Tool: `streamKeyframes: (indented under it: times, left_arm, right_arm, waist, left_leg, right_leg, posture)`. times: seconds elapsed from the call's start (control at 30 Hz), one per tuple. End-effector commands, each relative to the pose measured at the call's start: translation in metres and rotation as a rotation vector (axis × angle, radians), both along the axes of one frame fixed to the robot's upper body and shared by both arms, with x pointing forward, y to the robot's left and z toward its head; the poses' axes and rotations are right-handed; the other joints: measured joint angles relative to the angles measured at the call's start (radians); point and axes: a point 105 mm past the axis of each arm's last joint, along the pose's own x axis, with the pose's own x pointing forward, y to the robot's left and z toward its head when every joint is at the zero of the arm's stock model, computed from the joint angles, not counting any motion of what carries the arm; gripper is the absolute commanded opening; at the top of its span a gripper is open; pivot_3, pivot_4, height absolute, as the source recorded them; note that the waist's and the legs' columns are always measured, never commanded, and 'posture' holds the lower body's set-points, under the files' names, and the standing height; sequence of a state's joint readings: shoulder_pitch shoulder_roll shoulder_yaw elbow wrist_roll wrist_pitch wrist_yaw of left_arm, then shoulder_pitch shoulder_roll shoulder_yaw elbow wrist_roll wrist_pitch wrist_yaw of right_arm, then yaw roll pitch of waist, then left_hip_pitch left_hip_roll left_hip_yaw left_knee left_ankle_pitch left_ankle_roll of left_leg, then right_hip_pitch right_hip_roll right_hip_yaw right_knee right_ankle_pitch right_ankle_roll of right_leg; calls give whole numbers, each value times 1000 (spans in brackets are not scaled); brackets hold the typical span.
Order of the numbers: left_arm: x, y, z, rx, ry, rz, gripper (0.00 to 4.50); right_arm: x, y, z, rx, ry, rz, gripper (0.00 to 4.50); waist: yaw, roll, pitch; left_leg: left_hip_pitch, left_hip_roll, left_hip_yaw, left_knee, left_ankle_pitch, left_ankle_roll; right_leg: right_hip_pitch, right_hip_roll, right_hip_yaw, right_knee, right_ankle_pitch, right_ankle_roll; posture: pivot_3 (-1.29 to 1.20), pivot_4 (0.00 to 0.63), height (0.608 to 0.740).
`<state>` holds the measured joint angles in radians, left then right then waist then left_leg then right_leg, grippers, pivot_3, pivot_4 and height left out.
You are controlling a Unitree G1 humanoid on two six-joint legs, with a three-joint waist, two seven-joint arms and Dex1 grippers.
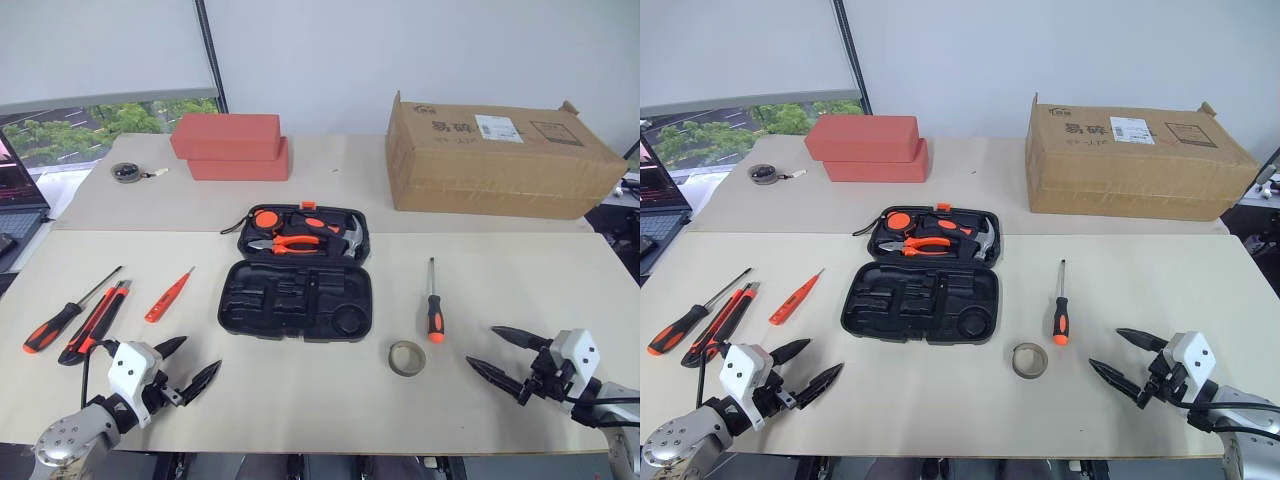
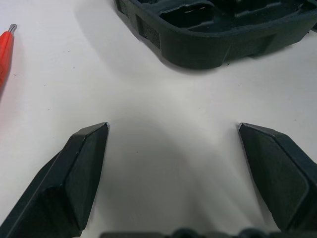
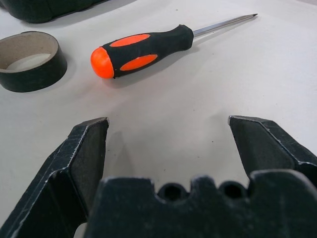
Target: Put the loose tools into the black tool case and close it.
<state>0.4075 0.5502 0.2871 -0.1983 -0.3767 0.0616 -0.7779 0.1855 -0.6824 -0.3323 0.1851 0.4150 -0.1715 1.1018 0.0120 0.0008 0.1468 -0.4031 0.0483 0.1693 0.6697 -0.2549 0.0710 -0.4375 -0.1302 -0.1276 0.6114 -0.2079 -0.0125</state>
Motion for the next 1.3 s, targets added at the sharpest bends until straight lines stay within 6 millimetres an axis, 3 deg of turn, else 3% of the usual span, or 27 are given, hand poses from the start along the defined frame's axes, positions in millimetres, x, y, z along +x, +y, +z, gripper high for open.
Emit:
streamKeyframes:
  times: [0.03,0.2,0.4,0.53,0.7,0.83,1.0,1.3]
  left_arm:
    - [-5,-3,-4,-9,21,-6,4500]
    - [-1,2,2,-31,-6,33,4500]
    - [22,27,43,-108,-141,149,4500]
    - [31,75,70,-89,-177,270,4500]
    - [25,124,83,12,-117,305,4500]
    - [26,166,84,58,-33,348,4500]
    - [33,203,83,84,22,425,4500]
    - [41,213,63,125,142,434,4500]
  right_arm:
    - [4,2,14,-18,-41,11,4450]
    - [10,7,25,-20,-68,32,4450]
    - [30,39,63,45,-170,128,4450]
    - [40,84,95,101,-225,286,4450]
    - [34,133,117,136,-228,499,4450]
    - [26,167,128,179,-219,655,4450]
    - [24,174,126,179,-221,723,4450]
    - [16,182,129,205,-235,784,4450]
  waist:
    - [0,0,0]
    - [0,0,0]
    - [-1,-2,1]
    - [-4,-4,2]
    - [-3,-4,2]
    - [1,-5,3]
    - [7,-7,3]
    - [-2,-12,1]
  left_leg:
    - [0,0,0,0,0,0]
    - [0,0,0,1,0,0]
    - [-1,1,-1,5,0,0]
    - [-1,2,-1,8,0,0]
    - [-2,2,-1,7,0,1]
    - [-4,2,-1,7,-1,0]
    - [-6,1,-1,7,-1,0]
    - [-7,0,0,7,3,-7]
  right_leg:
    - [0,0,0,0,0,0]
    - [0,0,0,1,0,0]
    - [-1,1,0,3,0,0]
    - [-1,1,0,5,1,0]
    - [-2,1,-1,5,2,1]
    - [-3,1,-4,4,1,1]
    - [-3,-1,-7,1,2,1]
    - [-4,0,-9,2,4,4]
  posture:
    - [0,150,712]
    - [0,150,712]
    - [0,150,712]
    - [0,150,712]
    - [0,150,712]
    - [0,150,712]
    - [0,150,712]
    - [0,150,712]
